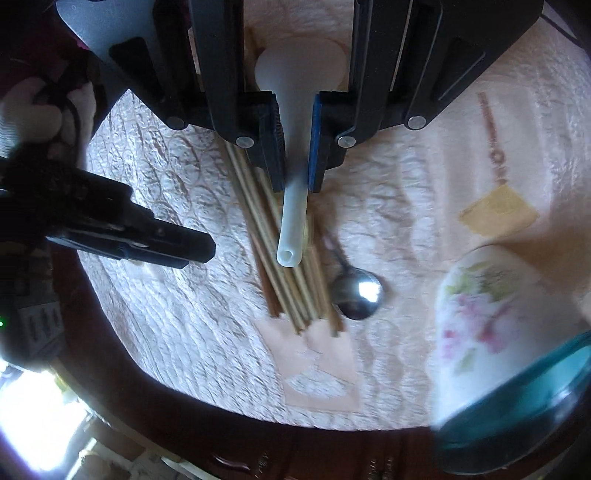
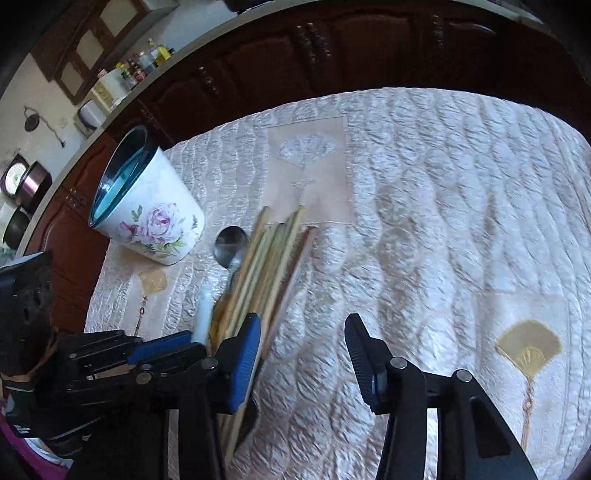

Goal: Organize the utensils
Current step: 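Grasp the white ceramic spoon handle with the left tool while the right tool approaches the chopsticks, then close the right tool on one wooden chopstick from the bundle, then carry the ceramic spoon into the teal-lidded cup with the left tool while the right tool drops the chopstick in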

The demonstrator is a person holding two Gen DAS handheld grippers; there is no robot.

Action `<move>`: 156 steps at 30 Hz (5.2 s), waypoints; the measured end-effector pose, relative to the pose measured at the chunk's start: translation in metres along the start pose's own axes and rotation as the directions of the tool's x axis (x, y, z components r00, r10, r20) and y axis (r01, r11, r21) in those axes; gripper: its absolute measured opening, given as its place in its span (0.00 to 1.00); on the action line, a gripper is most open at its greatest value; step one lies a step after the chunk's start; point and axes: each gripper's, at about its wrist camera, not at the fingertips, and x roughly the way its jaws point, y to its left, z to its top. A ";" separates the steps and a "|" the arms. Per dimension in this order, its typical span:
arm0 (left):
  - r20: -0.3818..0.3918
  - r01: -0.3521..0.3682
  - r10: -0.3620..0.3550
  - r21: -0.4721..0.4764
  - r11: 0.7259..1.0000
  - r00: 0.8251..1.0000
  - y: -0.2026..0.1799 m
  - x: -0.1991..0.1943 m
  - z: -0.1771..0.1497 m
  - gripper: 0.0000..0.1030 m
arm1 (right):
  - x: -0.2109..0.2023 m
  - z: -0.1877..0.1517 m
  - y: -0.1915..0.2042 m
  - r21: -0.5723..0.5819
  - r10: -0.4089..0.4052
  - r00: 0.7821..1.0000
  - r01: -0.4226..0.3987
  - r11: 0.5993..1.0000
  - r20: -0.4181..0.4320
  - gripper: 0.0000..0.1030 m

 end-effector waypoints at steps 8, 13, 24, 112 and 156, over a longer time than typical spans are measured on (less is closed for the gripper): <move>0.053 0.066 -0.061 -0.107 0.992 0.997 0.035 -0.034 -0.004 0.11 | 0.036 0.025 0.014 -0.040 0.002 0.999 -0.003 0.999 -0.050 0.33; 0.063 0.106 -0.097 -0.160 0.981 0.993 0.054 -0.044 -0.006 0.11 | 0.057 0.034 0.024 -0.071 -0.003 0.996 -0.003 0.997 -0.085 0.30; 0.067 0.077 -0.065 -0.184 0.980 0.996 0.062 -0.048 -0.012 0.11 | 0.078 0.038 0.019 0.013 0.062 0.992 -0.061 0.998 -0.107 0.24; 0.062 -0.073 0.092 -0.257 0.964 0.994 0.088 -0.008 0.008 0.11 | -0.013 0.046 -0.025 0.011 0.100 0.995 -0.100 0.995 -0.026 0.07; 0.256 0.005 0.051 -0.213 0.977 0.965 0.069 -0.117 -0.006 0.11 | -0.046 0.058 -0.016 -0.007 0.138 0.987 -0.138 0.990 0.079 0.05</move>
